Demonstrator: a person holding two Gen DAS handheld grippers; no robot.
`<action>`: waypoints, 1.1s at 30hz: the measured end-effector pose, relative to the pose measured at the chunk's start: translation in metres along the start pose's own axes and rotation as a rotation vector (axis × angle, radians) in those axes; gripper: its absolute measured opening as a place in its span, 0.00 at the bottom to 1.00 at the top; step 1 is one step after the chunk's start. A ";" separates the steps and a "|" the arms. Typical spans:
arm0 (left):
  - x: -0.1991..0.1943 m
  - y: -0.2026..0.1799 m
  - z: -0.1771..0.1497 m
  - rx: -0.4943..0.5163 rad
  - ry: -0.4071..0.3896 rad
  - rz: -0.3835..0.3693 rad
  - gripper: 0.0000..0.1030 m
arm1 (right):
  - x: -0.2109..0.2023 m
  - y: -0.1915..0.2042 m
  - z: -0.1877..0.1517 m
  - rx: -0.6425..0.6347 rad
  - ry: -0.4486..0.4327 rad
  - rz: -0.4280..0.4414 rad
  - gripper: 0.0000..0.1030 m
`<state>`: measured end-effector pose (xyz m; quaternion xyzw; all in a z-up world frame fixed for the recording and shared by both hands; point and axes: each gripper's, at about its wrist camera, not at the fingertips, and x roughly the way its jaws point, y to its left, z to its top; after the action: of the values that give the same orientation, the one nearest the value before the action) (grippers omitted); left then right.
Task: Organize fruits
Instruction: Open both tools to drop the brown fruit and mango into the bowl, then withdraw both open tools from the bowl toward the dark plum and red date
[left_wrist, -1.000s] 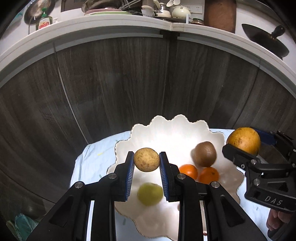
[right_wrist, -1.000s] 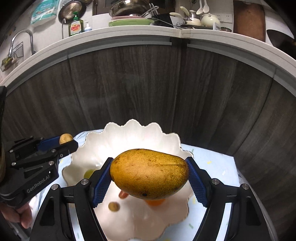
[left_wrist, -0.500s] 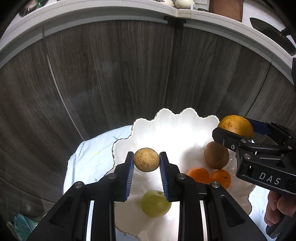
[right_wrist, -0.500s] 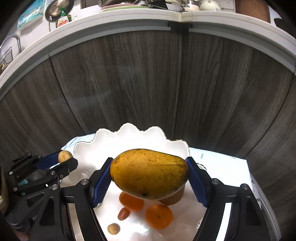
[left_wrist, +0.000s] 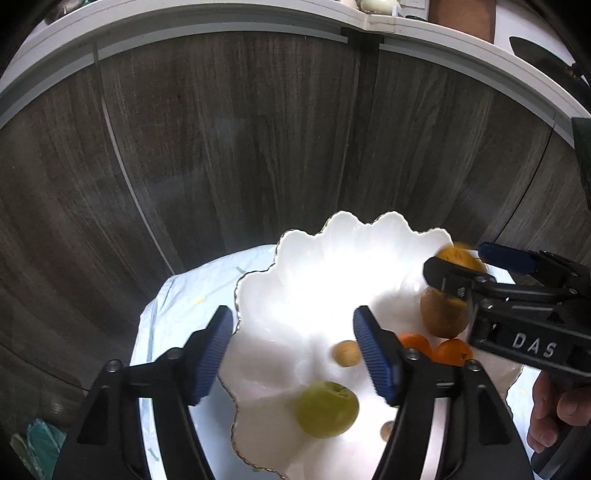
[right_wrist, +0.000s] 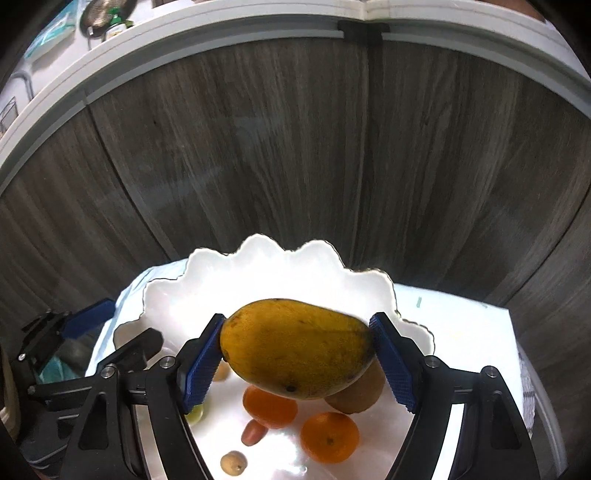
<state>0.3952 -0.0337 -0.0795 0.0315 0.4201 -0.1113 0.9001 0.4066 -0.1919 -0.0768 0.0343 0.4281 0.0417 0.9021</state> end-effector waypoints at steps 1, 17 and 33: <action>0.000 0.000 0.000 0.000 -0.001 0.004 0.72 | -0.002 -0.002 0.000 0.009 -0.009 -0.001 0.84; -0.026 0.002 -0.001 -0.010 -0.035 0.038 0.91 | -0.035 0.004 -0.003 -0.012 -0.065 -0.028 0.89; -0.083 -0.015 -0.013 0.029 -0.092 0.044 0.92 | -0.089 -0.003 -0.029 0.019 -0.117 -0.046 0.90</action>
<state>0.3303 -0.0322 -0.0245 0.0488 0.3756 -0.0989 0.9202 0.3282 -0.2034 -0.0273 0.0355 0.3757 0.0150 0.9259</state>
